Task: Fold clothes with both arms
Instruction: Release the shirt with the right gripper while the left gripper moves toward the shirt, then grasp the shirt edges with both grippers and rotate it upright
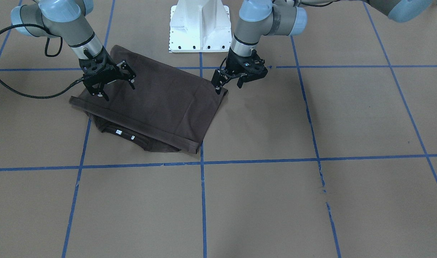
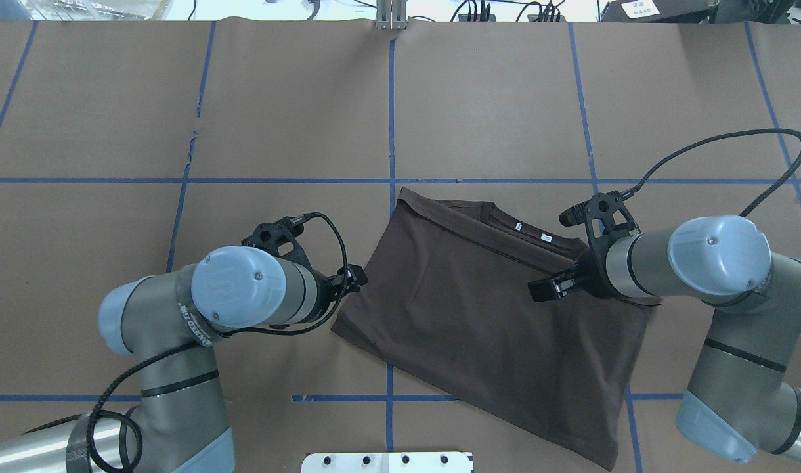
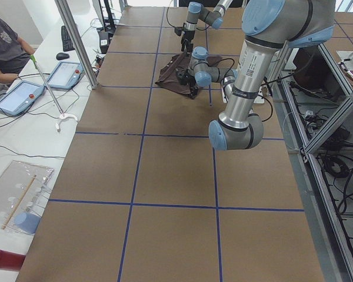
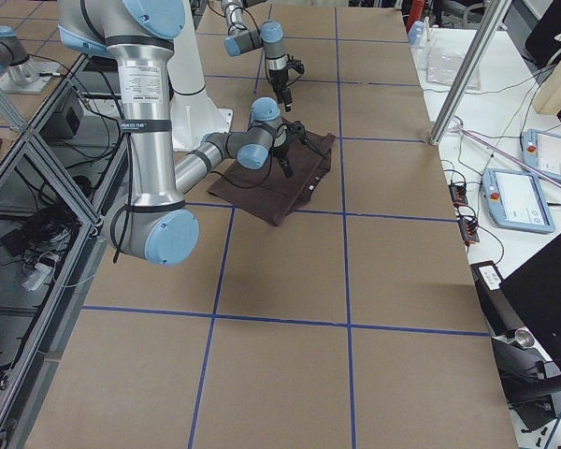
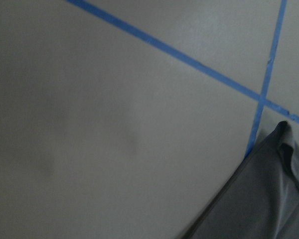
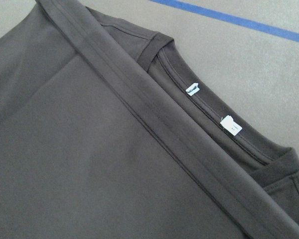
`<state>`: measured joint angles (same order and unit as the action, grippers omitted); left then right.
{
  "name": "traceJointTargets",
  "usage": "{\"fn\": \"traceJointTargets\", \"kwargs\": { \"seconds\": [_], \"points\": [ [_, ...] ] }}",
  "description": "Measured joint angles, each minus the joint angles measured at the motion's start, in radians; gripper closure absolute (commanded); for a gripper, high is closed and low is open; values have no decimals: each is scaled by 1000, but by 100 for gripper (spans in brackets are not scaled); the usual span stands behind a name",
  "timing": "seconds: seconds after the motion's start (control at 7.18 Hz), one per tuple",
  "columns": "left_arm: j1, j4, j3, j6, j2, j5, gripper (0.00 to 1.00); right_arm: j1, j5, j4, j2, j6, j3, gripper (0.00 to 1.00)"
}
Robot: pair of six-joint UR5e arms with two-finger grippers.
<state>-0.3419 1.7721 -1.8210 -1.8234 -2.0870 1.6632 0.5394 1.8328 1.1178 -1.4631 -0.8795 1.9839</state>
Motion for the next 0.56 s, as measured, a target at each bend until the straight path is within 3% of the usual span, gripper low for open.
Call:
{"fn": "traceJointTargets", "kwargs": {
  "seconds": [0.14, 0.28, 0.42, 0.56],
  "points": [
    [21, -12, 20, -20, -15, -15, 7, 21, 31, 20, 26, 0, -10, 0],
    [29, -15, 51, -35, -35, -22, 16, 34, 48, 30, 38, 1, -16, 0],
    [34, -13, 79, -46, -48, -32, 42, 41, 55, 33, 43, 0, -18, 0],
    [38, -12, 92, -55, -54, -43, 78, 45, 57, 34, 45, -1, -18, 0]
  ]
}}
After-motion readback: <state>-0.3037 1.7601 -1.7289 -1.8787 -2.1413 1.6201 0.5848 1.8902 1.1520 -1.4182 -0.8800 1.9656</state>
